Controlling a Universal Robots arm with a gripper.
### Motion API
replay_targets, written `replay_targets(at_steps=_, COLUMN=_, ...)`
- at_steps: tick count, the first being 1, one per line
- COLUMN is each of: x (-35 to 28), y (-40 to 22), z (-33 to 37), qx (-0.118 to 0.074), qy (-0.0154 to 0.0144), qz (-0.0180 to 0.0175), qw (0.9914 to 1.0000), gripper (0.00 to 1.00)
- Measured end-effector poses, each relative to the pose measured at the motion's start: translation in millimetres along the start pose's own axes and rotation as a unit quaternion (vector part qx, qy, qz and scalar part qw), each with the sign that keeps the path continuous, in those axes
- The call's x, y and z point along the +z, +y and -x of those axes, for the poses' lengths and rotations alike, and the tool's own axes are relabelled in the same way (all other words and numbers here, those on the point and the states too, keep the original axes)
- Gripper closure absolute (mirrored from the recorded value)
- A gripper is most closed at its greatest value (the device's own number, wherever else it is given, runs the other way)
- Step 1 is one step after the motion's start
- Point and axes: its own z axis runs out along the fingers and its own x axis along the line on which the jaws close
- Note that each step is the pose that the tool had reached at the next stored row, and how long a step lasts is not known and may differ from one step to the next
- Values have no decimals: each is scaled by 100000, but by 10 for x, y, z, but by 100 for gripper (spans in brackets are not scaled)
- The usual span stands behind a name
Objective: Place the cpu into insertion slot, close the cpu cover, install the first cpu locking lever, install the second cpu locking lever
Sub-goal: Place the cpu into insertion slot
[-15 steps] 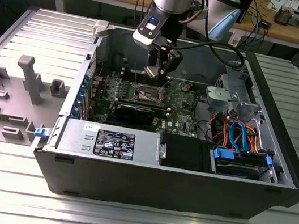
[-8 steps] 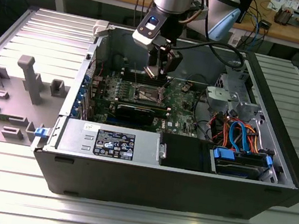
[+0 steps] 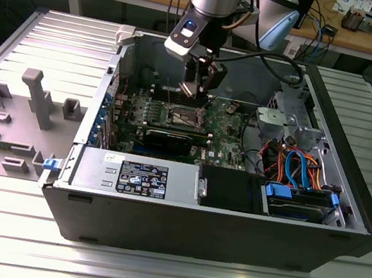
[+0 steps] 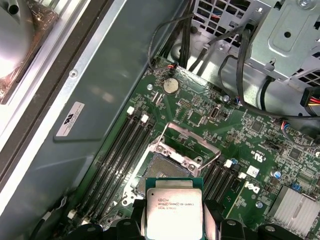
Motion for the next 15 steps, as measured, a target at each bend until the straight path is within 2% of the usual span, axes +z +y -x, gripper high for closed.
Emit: replay_targets(at_steps=15, x=1, y=0, z=0, qx=856, qy=-39, qz=14, qw=99996, gripper=45)
